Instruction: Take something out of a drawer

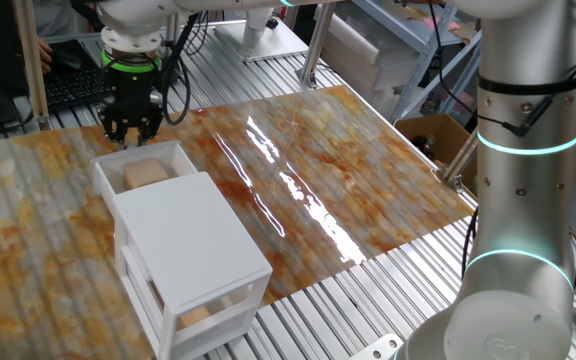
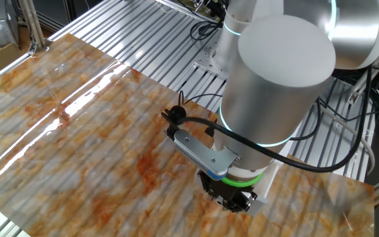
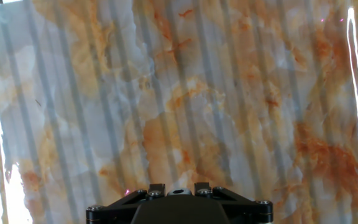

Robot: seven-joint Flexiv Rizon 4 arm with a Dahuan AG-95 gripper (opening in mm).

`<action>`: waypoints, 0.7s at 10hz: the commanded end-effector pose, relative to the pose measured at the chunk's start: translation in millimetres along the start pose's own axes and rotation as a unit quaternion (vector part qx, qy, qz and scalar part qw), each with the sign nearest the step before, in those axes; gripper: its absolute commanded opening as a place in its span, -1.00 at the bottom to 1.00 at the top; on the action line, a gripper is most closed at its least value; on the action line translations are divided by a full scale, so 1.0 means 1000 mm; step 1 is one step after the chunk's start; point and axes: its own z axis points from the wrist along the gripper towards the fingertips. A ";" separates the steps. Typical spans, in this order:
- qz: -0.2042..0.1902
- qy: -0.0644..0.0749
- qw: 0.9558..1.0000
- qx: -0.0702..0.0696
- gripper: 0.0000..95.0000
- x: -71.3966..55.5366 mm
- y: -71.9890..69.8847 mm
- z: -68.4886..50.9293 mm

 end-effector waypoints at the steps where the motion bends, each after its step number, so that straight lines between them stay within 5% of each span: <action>1: 0.001 0.000 1.000 0.001 -1.00 -0.004 0.000 0.000; 7: 0.001 0.000 1.000 0.001 -1.00 -0.015 0.003 0.001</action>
